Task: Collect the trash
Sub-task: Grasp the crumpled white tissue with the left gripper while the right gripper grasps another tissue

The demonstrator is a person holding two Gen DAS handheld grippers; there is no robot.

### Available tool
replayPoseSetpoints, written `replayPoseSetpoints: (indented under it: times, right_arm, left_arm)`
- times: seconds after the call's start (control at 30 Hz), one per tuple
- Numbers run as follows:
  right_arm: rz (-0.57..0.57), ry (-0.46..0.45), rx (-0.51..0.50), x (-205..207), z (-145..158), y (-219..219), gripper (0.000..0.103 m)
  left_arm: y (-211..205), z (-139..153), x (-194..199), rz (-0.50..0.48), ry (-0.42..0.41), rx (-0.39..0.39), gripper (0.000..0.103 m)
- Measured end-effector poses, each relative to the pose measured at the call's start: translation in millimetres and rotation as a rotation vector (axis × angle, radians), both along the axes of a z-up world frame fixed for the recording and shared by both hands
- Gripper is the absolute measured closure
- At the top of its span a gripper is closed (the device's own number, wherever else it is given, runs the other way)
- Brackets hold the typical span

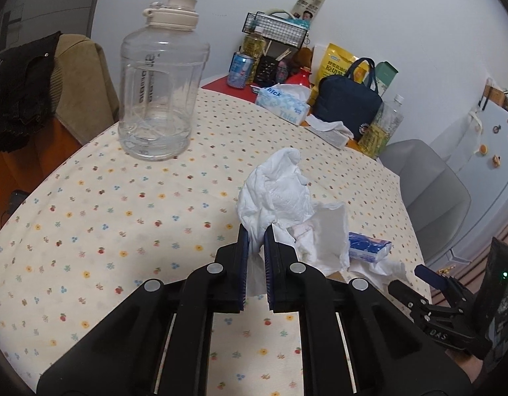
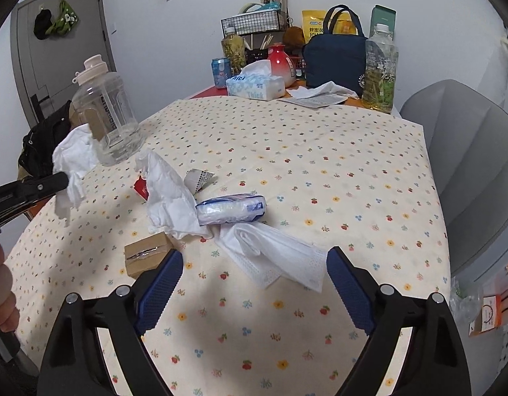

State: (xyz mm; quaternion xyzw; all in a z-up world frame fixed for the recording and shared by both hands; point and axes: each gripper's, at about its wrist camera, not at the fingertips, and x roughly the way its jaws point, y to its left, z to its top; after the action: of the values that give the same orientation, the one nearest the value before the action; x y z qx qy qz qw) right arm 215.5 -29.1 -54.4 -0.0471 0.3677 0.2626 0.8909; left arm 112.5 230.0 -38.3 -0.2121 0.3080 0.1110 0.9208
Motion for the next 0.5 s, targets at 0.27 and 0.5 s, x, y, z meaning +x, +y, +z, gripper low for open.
replayPoseSetpoints:
  times: [0.27, 0.5]
  right_arm:
    - [0.026, 0.053, 0.019, 4.2, -4.5, 1.4, 0.093]
    - [0.025, -0.019, 0.017, -30.0, 16.6, -16.4, 0.094]
  left_arm:
    - [1.9, -2.6, -9.5, 0.003, -0.003, -0.012, 0.094]
    - [-23.6, 2.1, -5.5, -0.054, -0.020, -0.014, 0.093]
